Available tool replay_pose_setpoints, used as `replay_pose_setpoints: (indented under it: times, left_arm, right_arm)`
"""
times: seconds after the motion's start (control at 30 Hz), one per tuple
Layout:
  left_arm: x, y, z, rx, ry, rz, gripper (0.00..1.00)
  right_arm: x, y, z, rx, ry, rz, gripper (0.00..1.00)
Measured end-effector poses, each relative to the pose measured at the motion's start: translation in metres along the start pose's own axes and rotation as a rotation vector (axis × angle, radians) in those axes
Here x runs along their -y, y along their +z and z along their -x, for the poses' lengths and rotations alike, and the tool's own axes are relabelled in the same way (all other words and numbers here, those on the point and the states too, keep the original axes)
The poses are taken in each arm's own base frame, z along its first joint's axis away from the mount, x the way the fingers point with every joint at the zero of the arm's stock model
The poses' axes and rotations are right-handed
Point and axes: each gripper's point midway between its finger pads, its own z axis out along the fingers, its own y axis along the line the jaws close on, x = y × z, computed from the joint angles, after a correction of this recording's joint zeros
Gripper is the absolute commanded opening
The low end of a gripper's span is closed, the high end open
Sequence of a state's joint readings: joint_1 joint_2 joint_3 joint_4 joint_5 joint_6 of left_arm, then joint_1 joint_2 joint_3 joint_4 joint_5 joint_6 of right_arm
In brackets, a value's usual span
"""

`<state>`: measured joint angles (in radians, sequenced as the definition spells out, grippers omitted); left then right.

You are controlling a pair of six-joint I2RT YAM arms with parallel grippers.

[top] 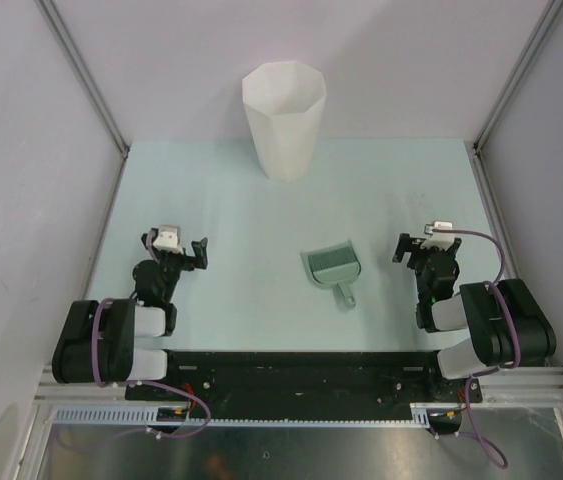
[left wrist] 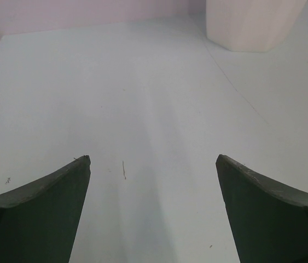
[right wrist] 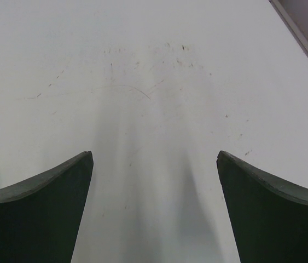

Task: Sweep away the paper scraps from the table

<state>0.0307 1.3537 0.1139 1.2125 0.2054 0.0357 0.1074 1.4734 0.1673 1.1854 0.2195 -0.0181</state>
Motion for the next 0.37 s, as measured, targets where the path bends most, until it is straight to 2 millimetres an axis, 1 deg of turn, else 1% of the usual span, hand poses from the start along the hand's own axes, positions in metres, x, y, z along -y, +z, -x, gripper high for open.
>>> replay_pose_setpoints:
  times: [0.37]
  left_arm:
    - [-0.0031,0.0,0.0003,0.001,0.001,0.018,1.0]
  right_arm:
    - [0.0023,0.0019,0.0009,-0.001,0.0,-0.007,1.0]
